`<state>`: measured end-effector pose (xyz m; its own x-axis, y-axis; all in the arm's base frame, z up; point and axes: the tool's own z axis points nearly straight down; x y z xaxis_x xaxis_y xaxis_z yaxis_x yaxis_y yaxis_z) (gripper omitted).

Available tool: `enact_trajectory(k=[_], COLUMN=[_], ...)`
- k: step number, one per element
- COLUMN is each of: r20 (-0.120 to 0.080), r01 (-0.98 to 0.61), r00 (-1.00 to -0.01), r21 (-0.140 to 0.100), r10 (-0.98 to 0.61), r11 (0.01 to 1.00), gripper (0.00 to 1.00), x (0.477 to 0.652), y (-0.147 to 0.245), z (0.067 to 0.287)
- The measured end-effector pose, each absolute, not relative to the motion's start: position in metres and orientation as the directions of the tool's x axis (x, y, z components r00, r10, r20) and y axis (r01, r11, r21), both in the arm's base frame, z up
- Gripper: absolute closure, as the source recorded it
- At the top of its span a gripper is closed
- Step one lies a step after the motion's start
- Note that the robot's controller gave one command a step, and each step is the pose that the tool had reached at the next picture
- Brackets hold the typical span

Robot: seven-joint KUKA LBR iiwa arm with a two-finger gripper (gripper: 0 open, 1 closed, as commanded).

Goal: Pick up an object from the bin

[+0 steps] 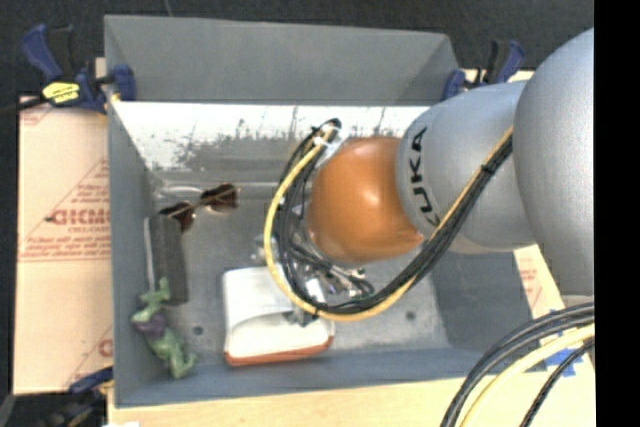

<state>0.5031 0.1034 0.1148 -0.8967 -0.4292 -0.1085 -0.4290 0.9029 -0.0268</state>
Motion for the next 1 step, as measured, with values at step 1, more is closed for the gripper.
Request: enact_trajectory(k=[1], r20=[-0.102], r01=[-0.43], r00=[-0.897], r21=[-0.027], r10=[-0.431], r11=[0.902], gripper=[1.0], x=[0.4995], y=[0.1012], z=[0.185])
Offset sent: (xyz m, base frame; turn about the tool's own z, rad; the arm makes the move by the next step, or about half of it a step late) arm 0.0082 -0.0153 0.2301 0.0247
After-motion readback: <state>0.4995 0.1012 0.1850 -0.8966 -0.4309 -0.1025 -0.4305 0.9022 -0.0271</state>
